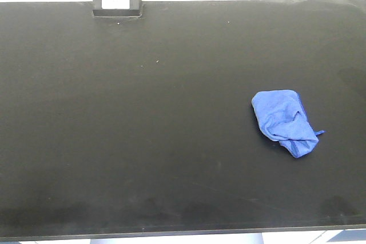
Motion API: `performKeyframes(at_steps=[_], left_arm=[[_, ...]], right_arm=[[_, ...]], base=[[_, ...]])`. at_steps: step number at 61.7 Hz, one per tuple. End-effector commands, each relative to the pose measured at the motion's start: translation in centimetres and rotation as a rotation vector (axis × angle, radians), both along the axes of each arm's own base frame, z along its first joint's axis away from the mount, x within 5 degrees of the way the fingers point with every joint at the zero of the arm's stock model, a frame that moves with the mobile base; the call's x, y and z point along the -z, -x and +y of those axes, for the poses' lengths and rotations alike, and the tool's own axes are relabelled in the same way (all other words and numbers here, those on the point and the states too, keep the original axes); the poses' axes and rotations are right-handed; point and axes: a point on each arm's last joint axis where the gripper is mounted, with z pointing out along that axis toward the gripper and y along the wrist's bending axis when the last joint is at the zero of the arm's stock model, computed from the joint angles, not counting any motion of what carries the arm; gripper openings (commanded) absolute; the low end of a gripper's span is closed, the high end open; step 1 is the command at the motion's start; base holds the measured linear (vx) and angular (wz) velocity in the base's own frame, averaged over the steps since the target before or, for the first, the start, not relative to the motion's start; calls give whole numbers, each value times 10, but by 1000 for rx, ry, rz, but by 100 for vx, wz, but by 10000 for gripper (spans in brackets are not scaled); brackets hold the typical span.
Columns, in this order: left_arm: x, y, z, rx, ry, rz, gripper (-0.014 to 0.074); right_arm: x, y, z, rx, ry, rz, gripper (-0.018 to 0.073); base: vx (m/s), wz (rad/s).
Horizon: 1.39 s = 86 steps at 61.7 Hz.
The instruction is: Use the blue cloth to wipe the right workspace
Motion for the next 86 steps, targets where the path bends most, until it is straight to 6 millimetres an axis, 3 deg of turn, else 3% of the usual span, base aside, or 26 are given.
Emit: performKeyframes(at_steps=[1,13,20,32,44,59,68,86], left_arm=[[2,-1,-1,14,8,-65,-6],[2,-1,-1,14,8,-65,-6],[2,-1,-1,14,8,-65,-6],[2,-1,-1,14,8,-65,-6],[2,-1,-1,14,8,-65,-6],[2,-1,-1,14,8,-65,-6],[2,-1,-1,14,8,-65,-6],[2,-1,-1,14,8,-65,-6]], right_arm=[[-12,0,-4,38,-32,-45,-8],[-10,-1,-9,114,152,-76,-6],[-1,-3,-14,169,269,-1,-4],[19,-3,-27,297,91,151,-4],[75,6,-27,301,-9,28,-4],[163,20,-28,313,-44,2,-4],[173,22,-31,356,-48,105,-4],[176,22,-31,365,-41,132,-4]], base=[[0,0],[0,0],[0,0],[0,0],[0,0],[0,0],[0,0],[0,0]])
